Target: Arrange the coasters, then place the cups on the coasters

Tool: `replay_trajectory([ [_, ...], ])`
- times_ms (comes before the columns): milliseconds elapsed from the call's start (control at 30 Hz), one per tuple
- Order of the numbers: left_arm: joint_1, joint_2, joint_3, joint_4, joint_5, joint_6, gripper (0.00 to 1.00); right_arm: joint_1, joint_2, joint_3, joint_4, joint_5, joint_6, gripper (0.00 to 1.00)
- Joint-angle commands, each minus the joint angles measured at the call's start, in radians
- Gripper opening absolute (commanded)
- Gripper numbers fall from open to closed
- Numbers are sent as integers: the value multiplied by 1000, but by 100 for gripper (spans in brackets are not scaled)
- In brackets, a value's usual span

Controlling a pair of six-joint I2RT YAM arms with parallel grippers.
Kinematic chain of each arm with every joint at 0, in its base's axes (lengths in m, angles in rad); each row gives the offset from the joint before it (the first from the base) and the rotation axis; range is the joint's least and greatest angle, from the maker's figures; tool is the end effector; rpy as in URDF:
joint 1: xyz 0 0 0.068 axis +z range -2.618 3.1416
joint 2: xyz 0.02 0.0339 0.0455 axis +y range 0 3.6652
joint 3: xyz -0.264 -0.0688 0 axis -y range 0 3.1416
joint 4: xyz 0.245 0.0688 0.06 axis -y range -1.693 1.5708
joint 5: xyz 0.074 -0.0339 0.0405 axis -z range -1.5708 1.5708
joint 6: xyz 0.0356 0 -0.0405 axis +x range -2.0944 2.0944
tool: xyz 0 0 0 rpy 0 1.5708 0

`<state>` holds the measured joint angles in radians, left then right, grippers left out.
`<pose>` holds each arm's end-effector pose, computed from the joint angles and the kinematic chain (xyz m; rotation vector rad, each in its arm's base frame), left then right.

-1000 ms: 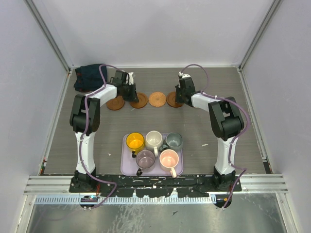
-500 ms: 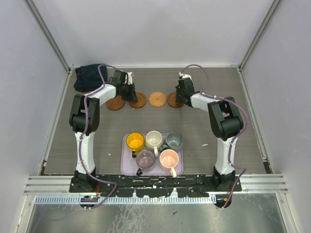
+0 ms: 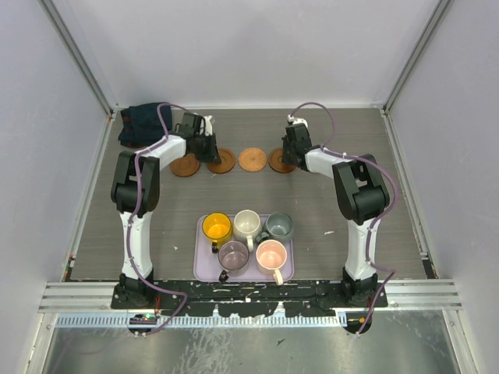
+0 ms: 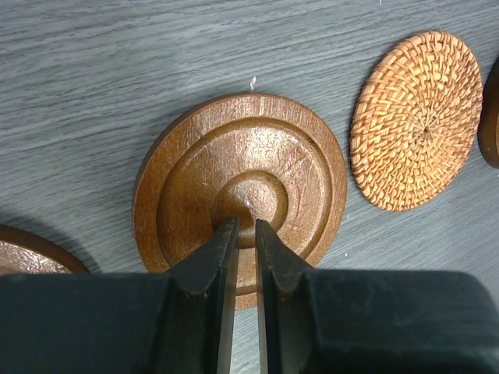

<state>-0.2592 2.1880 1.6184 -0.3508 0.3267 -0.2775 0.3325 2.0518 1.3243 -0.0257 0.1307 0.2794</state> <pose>0.4578 -0.1332 0.1615 0.1174 2.5297 -0.6279 0.4219 0.1408 0.1547 0.0042 2.3213 0.1580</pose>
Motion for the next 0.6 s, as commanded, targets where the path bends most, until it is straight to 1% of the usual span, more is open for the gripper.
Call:
replay_trajectory([
  [0,11,-23,-8,27,34,7,16,-4,18,48,3,6,-8,12],
  [333,12,-76,-24,73,89,0,15,-4,8,90,-10,6,-32,13],
  [567,12,-147,-12,78,106,-2,21,-4,-63,93,-4,-20,-56,13],
])
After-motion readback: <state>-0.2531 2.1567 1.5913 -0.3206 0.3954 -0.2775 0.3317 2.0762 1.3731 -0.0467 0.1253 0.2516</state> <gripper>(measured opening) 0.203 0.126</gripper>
